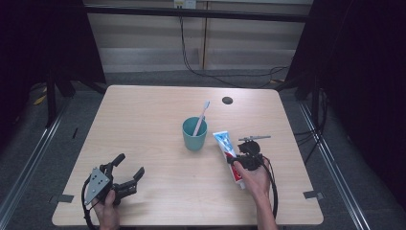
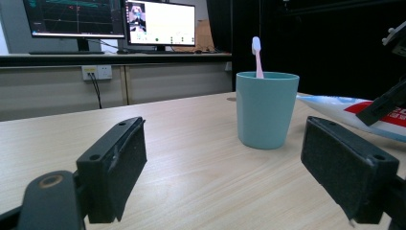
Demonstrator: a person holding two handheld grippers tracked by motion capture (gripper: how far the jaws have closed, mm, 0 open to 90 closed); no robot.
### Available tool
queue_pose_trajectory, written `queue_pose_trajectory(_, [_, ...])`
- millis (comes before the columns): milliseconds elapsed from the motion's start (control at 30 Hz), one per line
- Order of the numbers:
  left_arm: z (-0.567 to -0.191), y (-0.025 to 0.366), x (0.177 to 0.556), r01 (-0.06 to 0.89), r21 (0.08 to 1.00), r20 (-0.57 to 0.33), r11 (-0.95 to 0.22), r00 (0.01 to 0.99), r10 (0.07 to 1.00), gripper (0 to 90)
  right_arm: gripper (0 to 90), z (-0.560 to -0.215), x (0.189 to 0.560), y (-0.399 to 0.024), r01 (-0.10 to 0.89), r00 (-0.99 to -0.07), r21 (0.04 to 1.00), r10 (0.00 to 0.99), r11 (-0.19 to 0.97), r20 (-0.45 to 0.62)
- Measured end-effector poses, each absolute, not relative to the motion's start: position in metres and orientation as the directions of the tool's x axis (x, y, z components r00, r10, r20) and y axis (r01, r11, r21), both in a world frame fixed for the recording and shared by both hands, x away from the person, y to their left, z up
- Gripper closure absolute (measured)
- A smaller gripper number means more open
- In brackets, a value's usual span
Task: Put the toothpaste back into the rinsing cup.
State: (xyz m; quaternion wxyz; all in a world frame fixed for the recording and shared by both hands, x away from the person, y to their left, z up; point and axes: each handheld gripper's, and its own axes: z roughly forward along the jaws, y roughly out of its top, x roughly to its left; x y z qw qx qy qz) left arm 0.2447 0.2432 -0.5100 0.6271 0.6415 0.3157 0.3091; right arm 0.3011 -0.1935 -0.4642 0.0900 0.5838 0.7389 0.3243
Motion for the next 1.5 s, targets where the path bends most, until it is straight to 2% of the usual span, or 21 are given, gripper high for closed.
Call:
queue_pose_trajectory(767, [-0.510,0.243,0.245,0.017,1.000,0.001,-0.014,0.609,0.793,15.7,72.0,-0.450,0.282,-0.207,0.604,-0.348,0.797,0.899,-0.004,0.268])
queue_pose_trajectory(1333, [-0.510,0.243,0.245,0.016,1.000,0.002,-0.015,0.610,0.793,15.7,72.1,-0.433,0.281,-0.204,0.511,-0.381,0.858,0.882,-0.047,0.276])
queue_pose_trajectory(1500, [-0.510,0.243,0.245,0.016,1.000,0.002,-0.015,0.610,0.793,15.7,72.0,-0.430,0.279,-0.201,0.464,-0.420,0.884,0.865,-0.056,0.275])
